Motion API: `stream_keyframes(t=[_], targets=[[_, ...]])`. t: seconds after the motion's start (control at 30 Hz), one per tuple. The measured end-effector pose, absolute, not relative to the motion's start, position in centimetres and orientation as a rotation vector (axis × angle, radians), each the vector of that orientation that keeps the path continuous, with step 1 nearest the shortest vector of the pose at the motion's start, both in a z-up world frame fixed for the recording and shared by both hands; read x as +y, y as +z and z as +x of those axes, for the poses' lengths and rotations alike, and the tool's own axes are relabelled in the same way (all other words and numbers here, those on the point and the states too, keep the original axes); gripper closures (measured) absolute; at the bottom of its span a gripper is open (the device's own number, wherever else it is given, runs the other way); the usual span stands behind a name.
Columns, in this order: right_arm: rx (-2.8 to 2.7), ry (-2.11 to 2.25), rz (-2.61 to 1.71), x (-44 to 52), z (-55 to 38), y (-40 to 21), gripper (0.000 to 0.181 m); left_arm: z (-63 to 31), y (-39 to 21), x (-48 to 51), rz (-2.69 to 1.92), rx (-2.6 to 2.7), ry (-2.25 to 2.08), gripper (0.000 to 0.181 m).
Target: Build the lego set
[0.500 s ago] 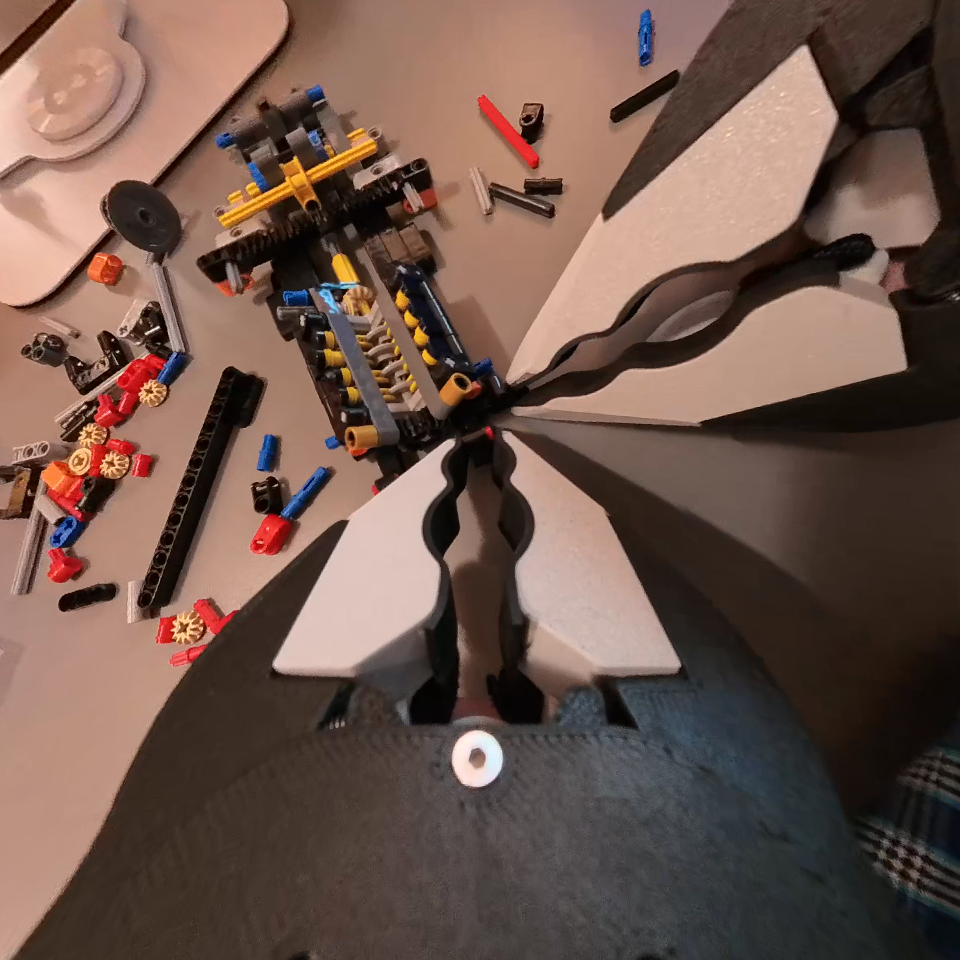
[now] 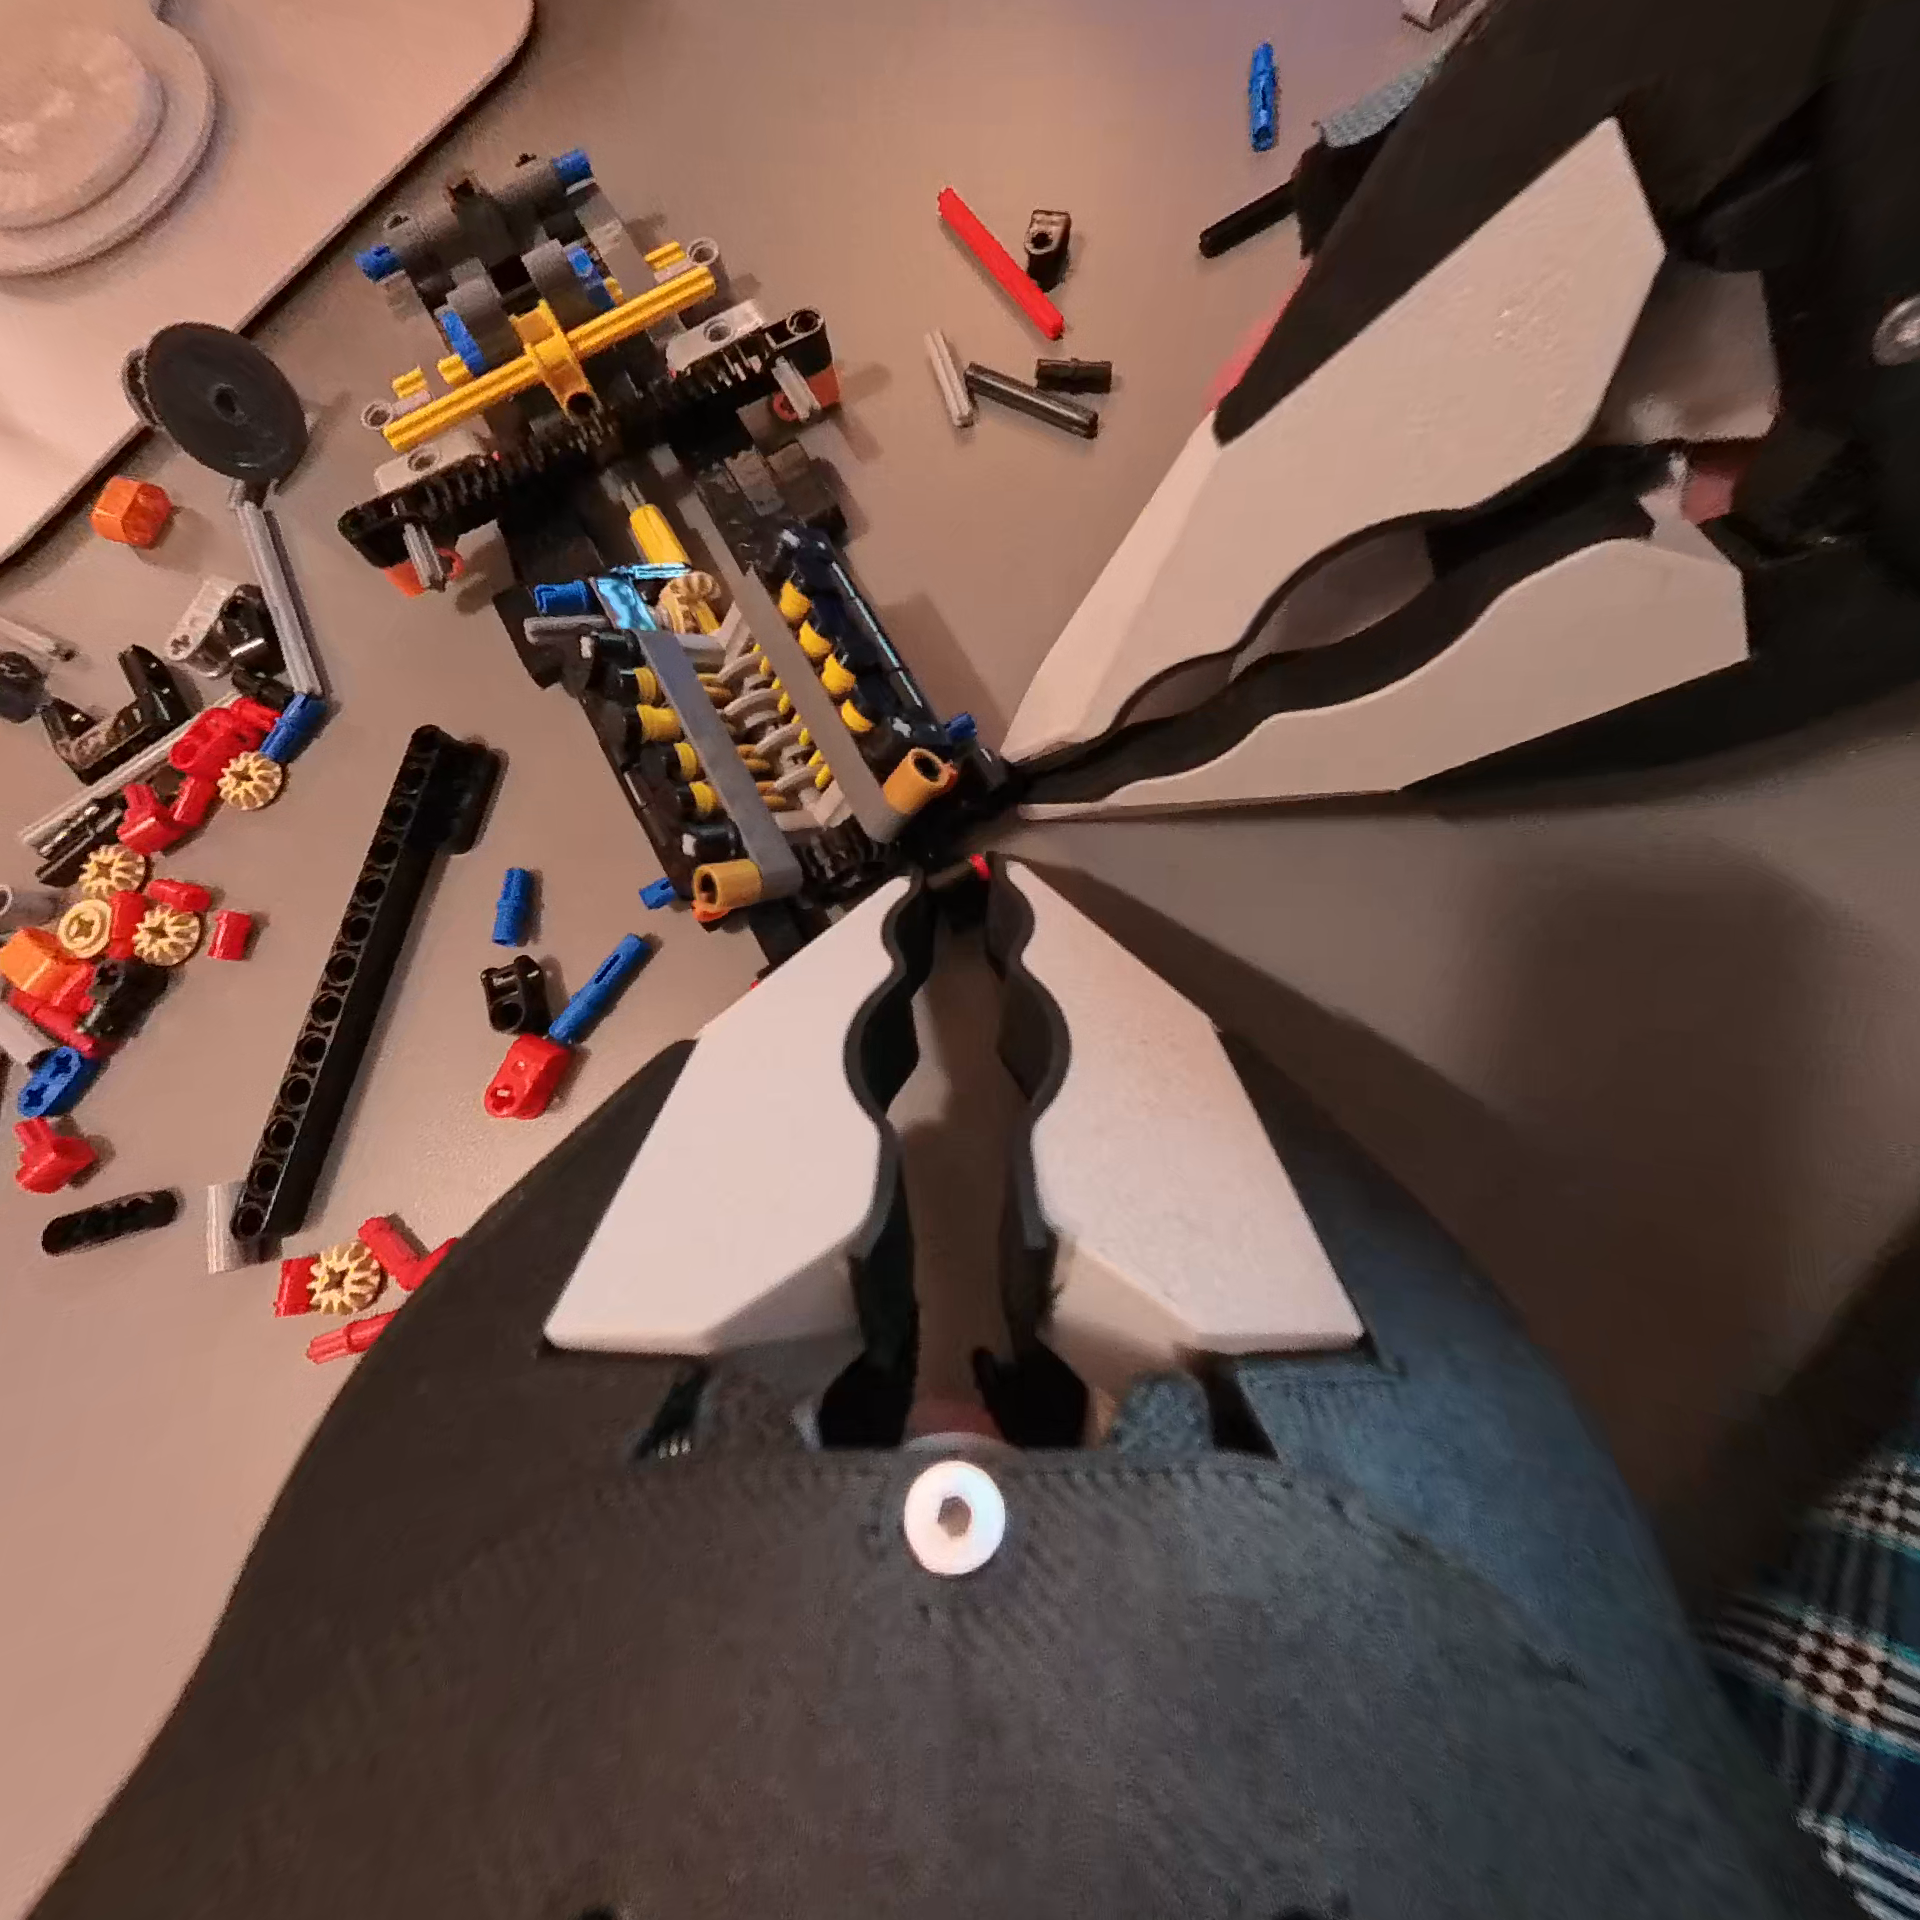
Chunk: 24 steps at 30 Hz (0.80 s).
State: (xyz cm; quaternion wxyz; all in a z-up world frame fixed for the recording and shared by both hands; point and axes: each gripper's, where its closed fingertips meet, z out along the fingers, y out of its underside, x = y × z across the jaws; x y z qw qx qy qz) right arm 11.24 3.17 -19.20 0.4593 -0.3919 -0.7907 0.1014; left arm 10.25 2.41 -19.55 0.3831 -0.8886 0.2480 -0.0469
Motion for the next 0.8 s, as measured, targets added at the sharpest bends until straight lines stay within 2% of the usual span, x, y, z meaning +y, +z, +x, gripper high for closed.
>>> stream_keyframes(t=[0.8], targets=[[-1.974,0.113,-0.616,3.36,10.42,-19.1,0.181,9.61,-19.5,2.63,-2.281,0.583,-0.166,0.172]])
